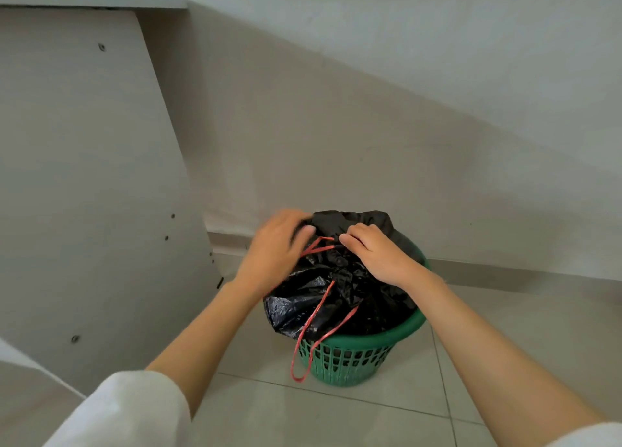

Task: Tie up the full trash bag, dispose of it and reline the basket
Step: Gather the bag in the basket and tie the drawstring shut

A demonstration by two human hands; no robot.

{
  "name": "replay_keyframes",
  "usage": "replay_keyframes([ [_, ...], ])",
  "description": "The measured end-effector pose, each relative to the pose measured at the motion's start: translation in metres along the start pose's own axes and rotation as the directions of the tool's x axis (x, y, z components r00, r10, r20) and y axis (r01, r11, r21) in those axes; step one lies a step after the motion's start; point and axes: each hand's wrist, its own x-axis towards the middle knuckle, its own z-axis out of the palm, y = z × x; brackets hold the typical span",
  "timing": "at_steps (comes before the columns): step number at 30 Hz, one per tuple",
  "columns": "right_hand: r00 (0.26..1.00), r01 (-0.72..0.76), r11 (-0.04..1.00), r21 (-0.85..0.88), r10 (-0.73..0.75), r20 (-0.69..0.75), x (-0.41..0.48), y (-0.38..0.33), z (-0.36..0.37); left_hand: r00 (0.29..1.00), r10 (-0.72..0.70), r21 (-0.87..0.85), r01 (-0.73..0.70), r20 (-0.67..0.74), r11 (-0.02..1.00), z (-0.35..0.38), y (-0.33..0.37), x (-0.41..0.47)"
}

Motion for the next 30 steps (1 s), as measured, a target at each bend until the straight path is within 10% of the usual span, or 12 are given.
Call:
replay_keyframes([
  [13, 0.996, 0.078, 0.995, -0.066, -0.081, -0.035, -0.002, 0.001, 0.006, 0.936, 0.347, 0.139, -0.353, 0.067, 0.925, 0.016, -0.007, 0.022],
  [20, 0.996, -0.044, 0.995, 0.09, 0.051, -0.074, -0.005, 0.003, 0.006, 0.996, 0.043, 0.064, -0.038, -0.083, 0.997, 0.03, -0.002, 0.009],
  [23, 0.97, -0.123, 0.98, 0.159, 0.153, -0.191, -0.001, 0.011, 0.004, 0.954, 0.134, 0.062, -0.122, -0.269, 0.991, 0.038, 0.014, -0.025],
  [30, 0.921, -0.195, 0.873, 0.446, 0.32, -0.224, 0.006, 0.007, 0.011, 0.995, -0.075, -0.184, 0.087, 0.072, 0.979, 0.069, 0.026, -0.048],
])
